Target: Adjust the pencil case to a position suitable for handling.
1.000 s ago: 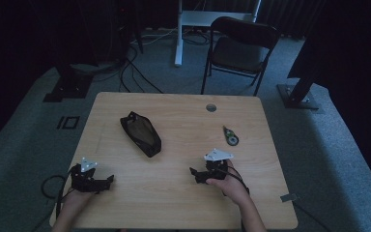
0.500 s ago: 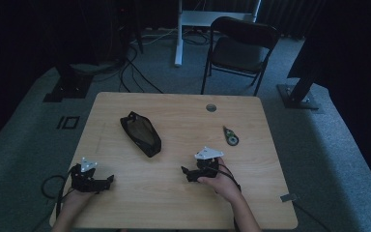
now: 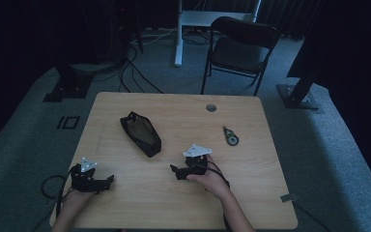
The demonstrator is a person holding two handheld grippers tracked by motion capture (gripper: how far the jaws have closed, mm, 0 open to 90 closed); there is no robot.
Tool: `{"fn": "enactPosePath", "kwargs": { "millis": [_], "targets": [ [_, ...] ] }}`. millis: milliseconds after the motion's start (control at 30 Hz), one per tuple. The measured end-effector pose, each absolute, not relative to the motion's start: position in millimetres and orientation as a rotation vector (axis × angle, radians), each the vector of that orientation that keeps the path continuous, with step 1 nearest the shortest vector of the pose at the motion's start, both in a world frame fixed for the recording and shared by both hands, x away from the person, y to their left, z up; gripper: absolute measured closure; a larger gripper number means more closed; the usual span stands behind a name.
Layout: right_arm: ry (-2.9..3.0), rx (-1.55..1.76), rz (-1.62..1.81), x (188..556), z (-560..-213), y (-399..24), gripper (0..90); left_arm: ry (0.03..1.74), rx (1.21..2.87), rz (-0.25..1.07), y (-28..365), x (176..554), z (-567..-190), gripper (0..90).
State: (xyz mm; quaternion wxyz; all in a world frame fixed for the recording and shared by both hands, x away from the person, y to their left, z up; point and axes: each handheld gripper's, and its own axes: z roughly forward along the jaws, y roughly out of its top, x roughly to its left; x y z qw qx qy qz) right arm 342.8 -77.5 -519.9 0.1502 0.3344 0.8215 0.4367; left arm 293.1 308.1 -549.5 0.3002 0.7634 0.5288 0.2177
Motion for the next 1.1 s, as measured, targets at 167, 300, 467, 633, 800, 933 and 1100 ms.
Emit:
{"fn": "enactPosePath", "kwargs": {
  "millis": [167,300,467,633,800,933,1100],
  "targets": [
    [2.373,0.945,1.27,345.3,-520.3,-65.8,13.2,1.404,2.026,0.578,308.1,293.1,-549.5,0.2],
    [2.38,0.909,1.287,347.6,-518.8,-55.0,13.2,1.404,2.026,0.578,308.1,293.1,-549.5,0.2],
    [2.387,0.886,1.305,350.7,-517.6,-41.6,13.2,1.404,2.026,0.578,308.1,293.1,-549.5,0.2],
    [2.374,0.871,1.307,353.8,-516.7,-32.0,13.1,1.404,2.025,0.578,308.0,293.1,-549.5,0.2],
    [2.366,0.868,1.316,357.1,-517.5,-24.9,13.1,1.405,2.024,0.578,307.9,293.1,-549.5,0.2],
    [2.36,0.882,1.333,360.0,-516.8,-19.6,13.1,1.405,2.023,0.577,307.9,293.1,-549.5,0.2],
    [2.355,0.875,1.338,362.4,-516.1,-11.5,13.2,1.399,2.027,0.575,307.8,293.0,-549.5,0.2]
  ]
}}
